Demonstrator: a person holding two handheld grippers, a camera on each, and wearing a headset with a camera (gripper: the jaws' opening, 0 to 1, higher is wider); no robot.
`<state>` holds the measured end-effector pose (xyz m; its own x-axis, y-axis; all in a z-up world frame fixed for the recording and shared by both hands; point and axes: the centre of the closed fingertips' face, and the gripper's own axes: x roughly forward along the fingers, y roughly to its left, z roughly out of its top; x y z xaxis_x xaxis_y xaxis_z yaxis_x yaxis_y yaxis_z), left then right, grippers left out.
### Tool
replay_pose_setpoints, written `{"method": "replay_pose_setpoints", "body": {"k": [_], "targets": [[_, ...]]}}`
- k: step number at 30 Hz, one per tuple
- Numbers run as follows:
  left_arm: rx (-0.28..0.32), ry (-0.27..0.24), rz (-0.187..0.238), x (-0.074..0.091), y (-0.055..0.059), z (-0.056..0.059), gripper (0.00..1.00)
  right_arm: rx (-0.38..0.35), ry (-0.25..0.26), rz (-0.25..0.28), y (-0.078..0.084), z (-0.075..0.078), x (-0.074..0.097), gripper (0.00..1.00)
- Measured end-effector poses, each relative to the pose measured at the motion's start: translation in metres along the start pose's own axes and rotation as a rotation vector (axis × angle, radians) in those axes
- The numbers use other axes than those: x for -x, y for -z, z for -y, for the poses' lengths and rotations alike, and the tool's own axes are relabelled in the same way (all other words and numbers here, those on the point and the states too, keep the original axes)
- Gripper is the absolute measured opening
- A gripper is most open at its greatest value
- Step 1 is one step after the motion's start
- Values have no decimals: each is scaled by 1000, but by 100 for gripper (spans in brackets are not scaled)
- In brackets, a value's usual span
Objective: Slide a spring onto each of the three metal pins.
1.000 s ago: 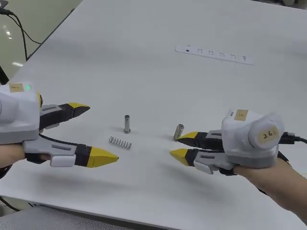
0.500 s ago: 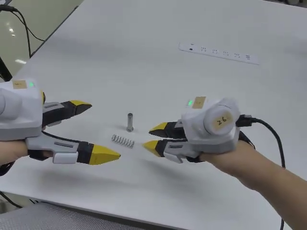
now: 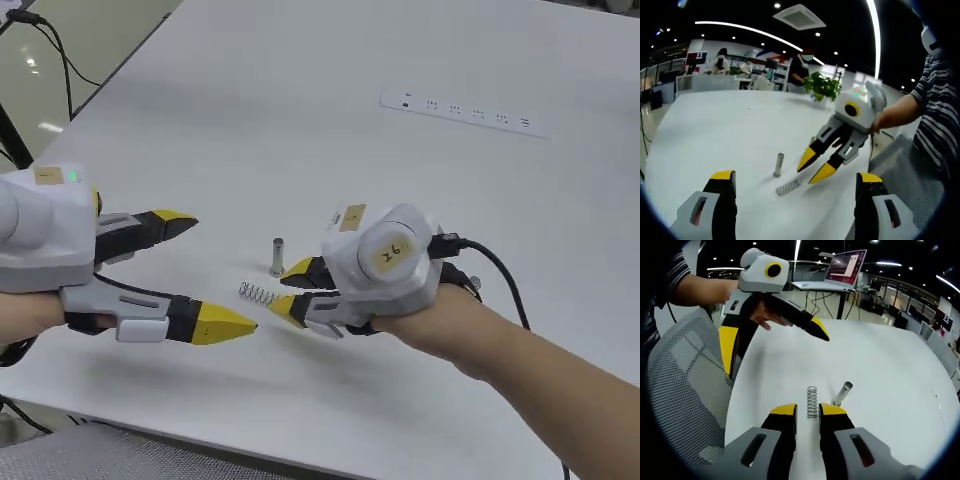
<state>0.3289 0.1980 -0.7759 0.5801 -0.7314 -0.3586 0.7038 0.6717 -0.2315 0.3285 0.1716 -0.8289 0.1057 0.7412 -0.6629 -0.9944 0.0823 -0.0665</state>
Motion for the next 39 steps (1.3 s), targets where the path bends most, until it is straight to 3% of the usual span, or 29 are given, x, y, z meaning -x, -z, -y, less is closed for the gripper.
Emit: {"method": "replay_pose_setpoints", "body": {"k": [11,15,25,26,32,39], "targets": [[5,1,0,1,1,0,96,-20,8,-40,9,6,-16,13],[3,4,-1,1,1,1,96,11,2,-71,17,4,-19,13],[8,14,-14,0,3,4,96,7,1,-82,21,7,-29,12],[9,16,-14,-1,3,4,96,-2,13,-63,17,9,-28,10],[8,22,-27,-1,4,6,96,11,7,-74,18,9,-27,8],[9,38,-43,-5,9,12,94,21,-7,-53,17,-1,-9,7]]}}
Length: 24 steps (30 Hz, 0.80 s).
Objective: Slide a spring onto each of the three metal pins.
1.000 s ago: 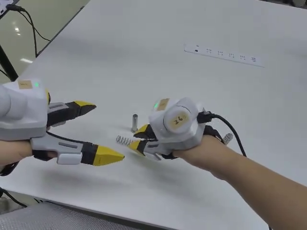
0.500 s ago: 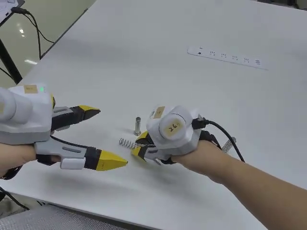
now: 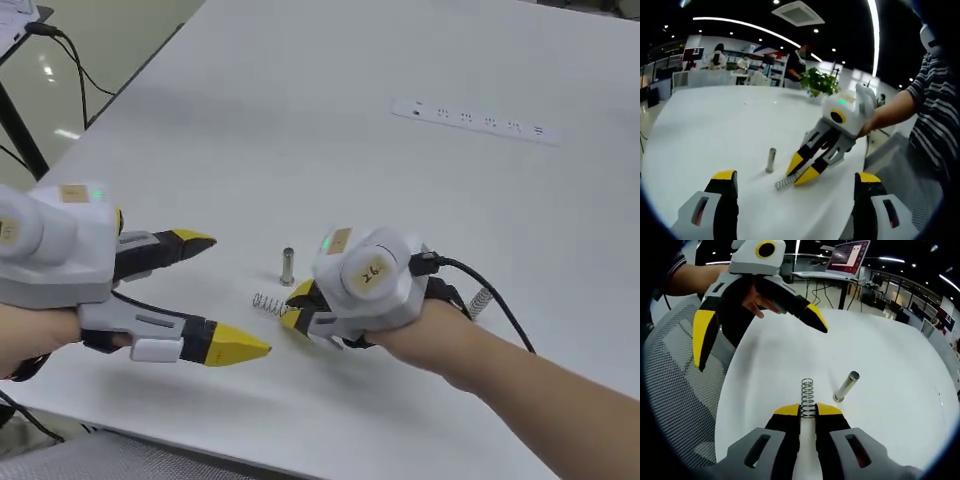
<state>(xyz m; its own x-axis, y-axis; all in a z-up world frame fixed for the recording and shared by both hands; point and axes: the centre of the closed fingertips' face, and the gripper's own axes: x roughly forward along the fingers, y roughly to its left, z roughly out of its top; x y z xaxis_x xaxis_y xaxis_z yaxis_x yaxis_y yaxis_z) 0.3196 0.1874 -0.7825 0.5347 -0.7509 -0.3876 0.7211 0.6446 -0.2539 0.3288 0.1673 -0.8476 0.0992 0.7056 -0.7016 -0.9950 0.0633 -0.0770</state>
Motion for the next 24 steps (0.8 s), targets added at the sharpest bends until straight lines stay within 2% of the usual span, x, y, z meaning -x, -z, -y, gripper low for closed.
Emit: {"method": "replay_pose_setpoints", "body": {"k": [5,15,19,20,24], "targets": [[4,37,-7,-5,2,11,88,-5,1,19,-1,-4,15,7],[-1,59,-7,-11,0,15,86,20,10,28,5,-3,48,7],[12,80,-12,-13,3,19,87,30,13,31,9,-3,59,7],[25,98,-23,-14,6,22,88,28,14,33,11,-2,63,7],[6,109,-47,-15,11,23,86,32,24,41,19,-1,76,7]]}}
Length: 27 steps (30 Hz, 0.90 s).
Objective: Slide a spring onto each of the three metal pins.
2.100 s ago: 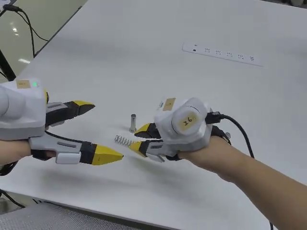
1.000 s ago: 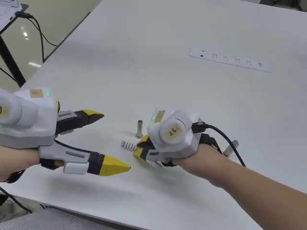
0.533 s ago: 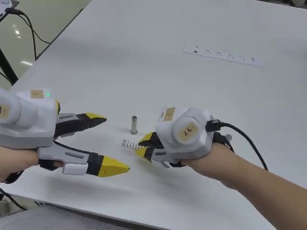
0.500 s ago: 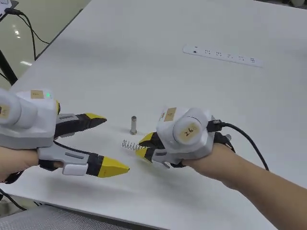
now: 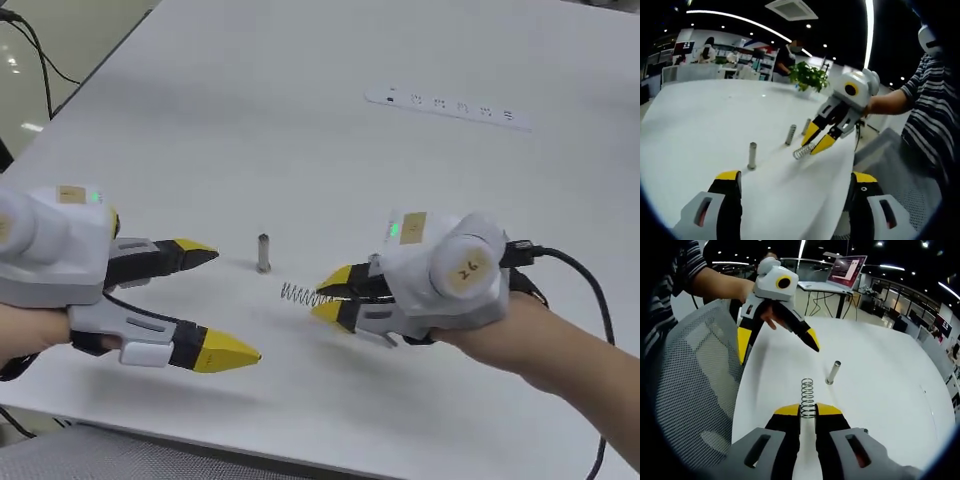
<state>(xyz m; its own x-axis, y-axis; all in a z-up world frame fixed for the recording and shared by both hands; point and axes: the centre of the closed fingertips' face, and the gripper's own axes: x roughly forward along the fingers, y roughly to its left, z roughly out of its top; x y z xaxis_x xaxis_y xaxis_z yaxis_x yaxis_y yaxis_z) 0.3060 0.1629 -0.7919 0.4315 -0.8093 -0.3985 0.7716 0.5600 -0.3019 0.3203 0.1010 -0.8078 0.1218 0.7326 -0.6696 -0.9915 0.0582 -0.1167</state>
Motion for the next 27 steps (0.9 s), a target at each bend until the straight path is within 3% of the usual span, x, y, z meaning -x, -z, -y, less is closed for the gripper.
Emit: {"method": "replay_pose_setpoints", "body": {"k": [6,8,9,14,19,23,27], "targets": [[8,44,-5,-8,-3,6,77,26,1,-21,13,-1,12,7],[24,120,-37,-13,1,20,75,64,6,-42,18,0,15,7],[1,141,-63,-17,4,25,74,78,4,-49,19,-1,17,7],[-44,157,-79,-29,2,30,64,78,1,-33,18,-2,22,7],[-89,159,-50,-40,-12,30,56,105,-2,-54,23,-3,22,7],[-115,173,-55,-46,-16,31,50,97,-3,-42,21,-3,24,7],[-113,173,-29,-51,-21,31,47,111,-18,-33,18,-9,24,7]]}}
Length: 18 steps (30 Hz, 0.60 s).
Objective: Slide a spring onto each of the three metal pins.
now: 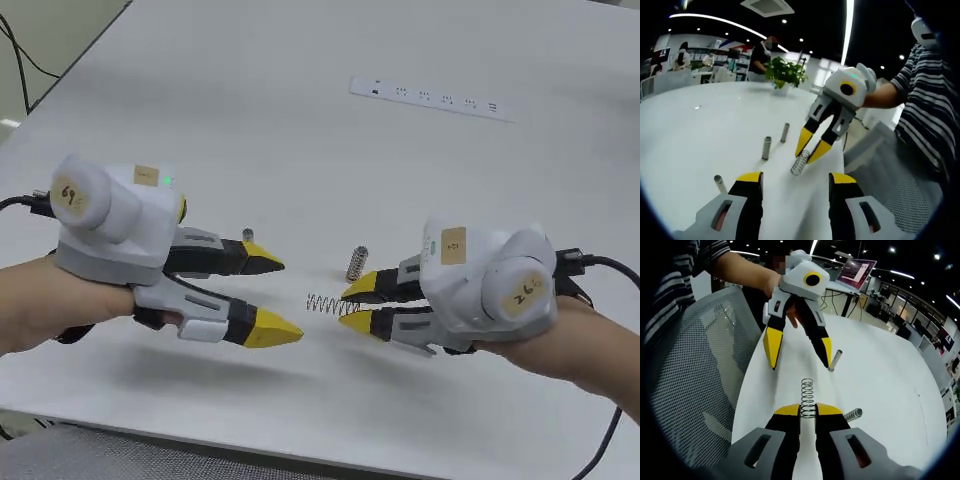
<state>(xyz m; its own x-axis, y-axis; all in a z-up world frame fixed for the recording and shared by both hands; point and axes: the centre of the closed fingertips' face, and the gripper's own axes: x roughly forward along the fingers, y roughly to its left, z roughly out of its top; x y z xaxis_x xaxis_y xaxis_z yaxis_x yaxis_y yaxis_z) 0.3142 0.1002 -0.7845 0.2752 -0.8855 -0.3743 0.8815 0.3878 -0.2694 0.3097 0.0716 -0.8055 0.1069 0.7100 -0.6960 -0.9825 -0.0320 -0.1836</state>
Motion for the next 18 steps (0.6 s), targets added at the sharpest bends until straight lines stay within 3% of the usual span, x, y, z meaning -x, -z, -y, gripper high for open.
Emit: {"method": "replay_pose_setpoints", "body": {"k": [9,18], "targets": [[-38,31,3,-11,-7,6,36,-3,-4,26,-8,-1,3,7],[-97,63,-22,-15,-10,7,23,-4,2,44,-12,2,7,7]]}}
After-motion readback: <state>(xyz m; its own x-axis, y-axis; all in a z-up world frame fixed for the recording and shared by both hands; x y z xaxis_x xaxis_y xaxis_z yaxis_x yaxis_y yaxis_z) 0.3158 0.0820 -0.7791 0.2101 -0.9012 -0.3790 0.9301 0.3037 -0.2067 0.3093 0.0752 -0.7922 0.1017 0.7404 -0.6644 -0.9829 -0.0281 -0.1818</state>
